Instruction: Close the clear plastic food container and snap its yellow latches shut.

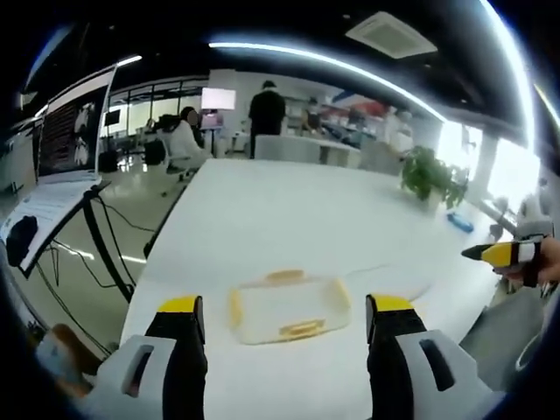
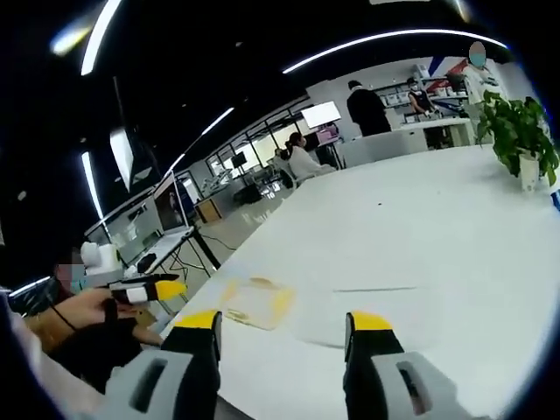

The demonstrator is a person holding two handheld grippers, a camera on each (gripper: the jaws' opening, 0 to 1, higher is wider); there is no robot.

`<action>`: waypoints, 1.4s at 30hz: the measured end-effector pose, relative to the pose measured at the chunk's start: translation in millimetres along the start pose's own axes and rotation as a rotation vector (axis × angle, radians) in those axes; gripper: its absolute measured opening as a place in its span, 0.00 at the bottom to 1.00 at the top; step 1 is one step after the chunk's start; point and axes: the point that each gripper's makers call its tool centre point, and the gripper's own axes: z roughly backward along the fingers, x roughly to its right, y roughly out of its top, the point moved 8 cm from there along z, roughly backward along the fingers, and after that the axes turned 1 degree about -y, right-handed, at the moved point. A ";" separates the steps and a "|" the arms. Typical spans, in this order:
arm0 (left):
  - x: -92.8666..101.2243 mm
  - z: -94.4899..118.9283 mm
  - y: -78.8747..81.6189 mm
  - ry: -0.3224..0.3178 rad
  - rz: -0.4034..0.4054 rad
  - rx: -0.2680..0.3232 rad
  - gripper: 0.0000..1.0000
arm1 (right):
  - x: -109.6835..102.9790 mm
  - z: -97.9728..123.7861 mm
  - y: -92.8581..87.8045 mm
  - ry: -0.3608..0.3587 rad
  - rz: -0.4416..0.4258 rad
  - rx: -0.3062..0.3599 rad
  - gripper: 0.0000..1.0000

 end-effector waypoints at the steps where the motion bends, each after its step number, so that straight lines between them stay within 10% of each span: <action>1: -0.7 -1.3 -2.2 0.000 -0.003 -0.009 0.74 | -0.7 -1.6 -0.3 0.006 0.003 -0.004 0.55; 42: -20.1 -42.6 -11.1 0.002 -0.032 -0.090 0.61 | -39.0 -115.5 -17.0 0.061 0.099 -0.100 0.36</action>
